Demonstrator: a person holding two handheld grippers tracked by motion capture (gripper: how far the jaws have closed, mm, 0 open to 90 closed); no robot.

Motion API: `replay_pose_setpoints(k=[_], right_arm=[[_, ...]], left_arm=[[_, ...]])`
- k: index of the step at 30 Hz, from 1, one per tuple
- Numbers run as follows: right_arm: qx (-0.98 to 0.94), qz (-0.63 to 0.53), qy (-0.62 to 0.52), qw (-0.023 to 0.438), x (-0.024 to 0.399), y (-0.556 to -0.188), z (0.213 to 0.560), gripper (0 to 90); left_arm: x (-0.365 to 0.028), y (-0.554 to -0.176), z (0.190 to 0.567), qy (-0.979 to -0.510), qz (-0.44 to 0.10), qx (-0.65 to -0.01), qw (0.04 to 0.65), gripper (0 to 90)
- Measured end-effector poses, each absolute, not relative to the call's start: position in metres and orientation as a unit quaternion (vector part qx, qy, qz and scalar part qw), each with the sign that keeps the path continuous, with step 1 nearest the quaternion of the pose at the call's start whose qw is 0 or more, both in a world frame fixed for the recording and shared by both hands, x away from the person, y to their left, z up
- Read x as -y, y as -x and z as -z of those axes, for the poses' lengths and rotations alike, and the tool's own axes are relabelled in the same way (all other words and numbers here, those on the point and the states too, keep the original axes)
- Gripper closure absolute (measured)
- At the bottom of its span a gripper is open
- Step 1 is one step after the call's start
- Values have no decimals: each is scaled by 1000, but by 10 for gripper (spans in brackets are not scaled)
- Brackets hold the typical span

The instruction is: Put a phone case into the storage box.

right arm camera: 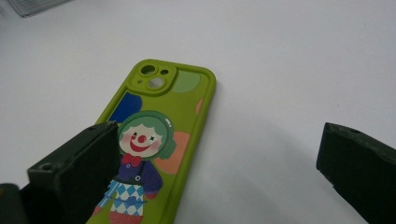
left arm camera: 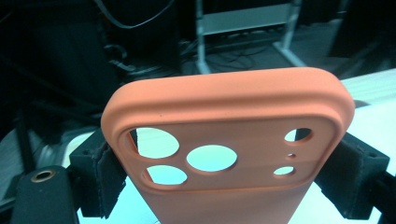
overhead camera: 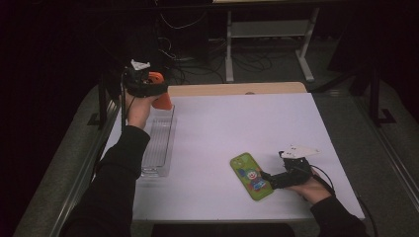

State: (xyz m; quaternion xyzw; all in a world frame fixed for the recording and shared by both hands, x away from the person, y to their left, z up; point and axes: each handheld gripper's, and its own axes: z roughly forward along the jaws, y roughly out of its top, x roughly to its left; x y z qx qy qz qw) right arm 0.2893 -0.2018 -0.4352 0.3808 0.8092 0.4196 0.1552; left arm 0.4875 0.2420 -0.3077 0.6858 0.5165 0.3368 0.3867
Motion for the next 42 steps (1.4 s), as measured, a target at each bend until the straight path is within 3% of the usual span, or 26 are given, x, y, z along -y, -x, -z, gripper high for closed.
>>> replay_pose_setpoints(k=[20, 42], right_arm=[[-808, -422, -380, 156, 203, -289, 434, 0], [-809, -422, -379, 156, 203, -289, 434, 0]], left_arm=[[-236, -503, 361, -695, -328, -556, 316, 135], [-231, -510, 372, -691, -345, -561, 298, 107]])
